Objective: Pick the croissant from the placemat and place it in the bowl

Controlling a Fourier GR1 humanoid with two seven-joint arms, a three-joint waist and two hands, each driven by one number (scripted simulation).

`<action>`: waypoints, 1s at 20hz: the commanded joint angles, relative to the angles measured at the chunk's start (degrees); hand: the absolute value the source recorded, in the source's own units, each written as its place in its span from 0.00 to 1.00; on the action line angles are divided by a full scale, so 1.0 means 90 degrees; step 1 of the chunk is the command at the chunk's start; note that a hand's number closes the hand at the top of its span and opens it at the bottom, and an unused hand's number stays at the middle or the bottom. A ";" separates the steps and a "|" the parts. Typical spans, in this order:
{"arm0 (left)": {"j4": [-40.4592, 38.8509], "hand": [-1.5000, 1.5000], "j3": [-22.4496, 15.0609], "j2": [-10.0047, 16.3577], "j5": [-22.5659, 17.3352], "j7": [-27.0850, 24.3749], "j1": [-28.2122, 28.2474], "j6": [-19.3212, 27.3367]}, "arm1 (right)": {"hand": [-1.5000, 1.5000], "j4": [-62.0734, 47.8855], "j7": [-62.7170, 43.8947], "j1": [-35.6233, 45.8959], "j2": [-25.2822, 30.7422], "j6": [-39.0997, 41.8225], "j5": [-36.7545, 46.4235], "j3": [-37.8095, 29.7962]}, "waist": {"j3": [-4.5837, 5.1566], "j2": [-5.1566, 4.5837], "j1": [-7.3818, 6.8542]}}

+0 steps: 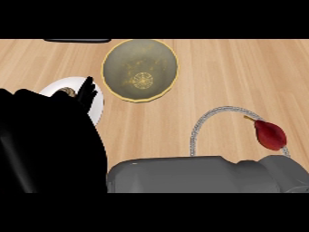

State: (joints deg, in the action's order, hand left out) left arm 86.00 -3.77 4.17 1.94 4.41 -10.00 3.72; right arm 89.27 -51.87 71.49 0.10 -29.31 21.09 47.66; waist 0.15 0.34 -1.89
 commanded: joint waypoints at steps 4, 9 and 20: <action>-0.0188 0.50 0.0066 -0.0030 0.0008 -0.0268 0.0094 0.0003 | 1.00 -0.1798 -0.0328 0.1643 -0.0011 -0.0242 -0.0520 -0.0648 | 0.0004 -0.0053 -0.0048; -0.0088 0.50 0.0039 -0.0103 0.0150 0.0089 -0.0269 0.0191 | 1.00 -0.2733 0.0157 0.1862 -0.0011 0.0297 -0.0753 -0.0796 | -0.0004 -0.0061 0.0042; 0.0316 0.50 -0.0088 -0.0093 0.0178 0.0219 -0.0021 0.0107 | 1.00 -0.5095 0.1632 0.1441 -0.0010 0.0425 -0.0156 -0.0719 | -0.0008 -0.0087 0.0008</action>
State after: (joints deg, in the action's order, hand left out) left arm 88.09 -3.78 3.87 2.47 5.18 -9.55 3.85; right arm 50.46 -41.95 85.46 0.12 -24.89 19.14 41.71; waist 0.09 -0.29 -1.60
